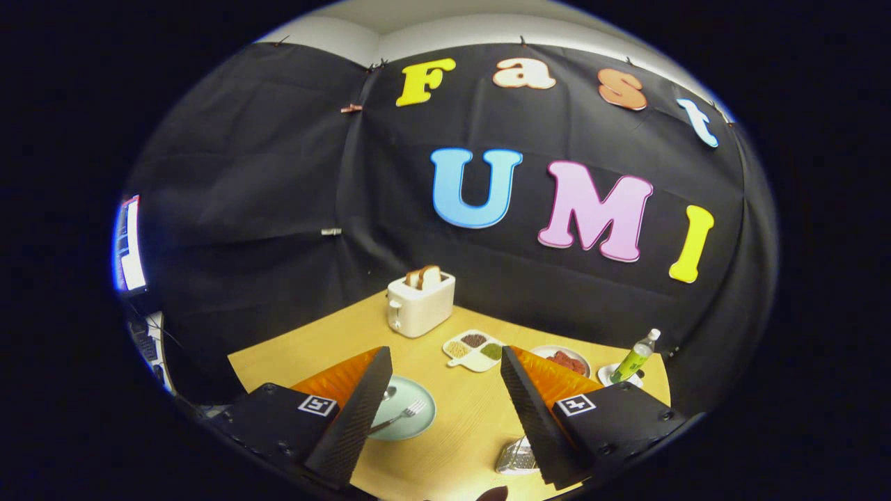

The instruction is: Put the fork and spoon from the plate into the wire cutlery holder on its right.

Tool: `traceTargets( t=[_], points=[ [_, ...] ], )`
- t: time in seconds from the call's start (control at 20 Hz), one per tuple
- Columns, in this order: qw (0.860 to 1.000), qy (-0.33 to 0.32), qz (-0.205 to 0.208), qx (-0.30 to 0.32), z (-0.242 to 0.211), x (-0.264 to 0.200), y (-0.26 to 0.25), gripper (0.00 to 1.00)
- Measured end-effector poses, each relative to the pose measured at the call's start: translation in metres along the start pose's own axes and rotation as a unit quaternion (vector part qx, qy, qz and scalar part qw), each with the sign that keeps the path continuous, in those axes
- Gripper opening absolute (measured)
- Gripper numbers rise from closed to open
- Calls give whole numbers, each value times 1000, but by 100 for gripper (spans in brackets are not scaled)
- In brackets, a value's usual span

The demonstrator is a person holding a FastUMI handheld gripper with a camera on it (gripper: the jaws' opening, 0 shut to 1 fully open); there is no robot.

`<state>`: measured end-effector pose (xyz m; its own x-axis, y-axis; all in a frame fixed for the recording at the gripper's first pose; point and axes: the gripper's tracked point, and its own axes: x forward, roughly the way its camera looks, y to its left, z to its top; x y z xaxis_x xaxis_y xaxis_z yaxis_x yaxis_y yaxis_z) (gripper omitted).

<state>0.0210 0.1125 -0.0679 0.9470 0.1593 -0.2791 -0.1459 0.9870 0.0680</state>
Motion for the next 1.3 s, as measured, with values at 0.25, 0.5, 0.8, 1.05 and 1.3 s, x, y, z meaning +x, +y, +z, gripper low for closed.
traceTargets(
  t=[0.25, 0.5, 0.8, 1.05, 1.3],
  points=[
    [987, 157, 18, 18, -88, 31, 41, 97],
    [959, 263, 22, 102, -153, 77, 78, 94],
    [915, 371, -9, 159, -223, 120, 100, 69],
    [884, 432, -46, 171, -265, 134, 113, 69],
    [874, 446, -97, 167, -282, 144, 97, 39]
  ],
)
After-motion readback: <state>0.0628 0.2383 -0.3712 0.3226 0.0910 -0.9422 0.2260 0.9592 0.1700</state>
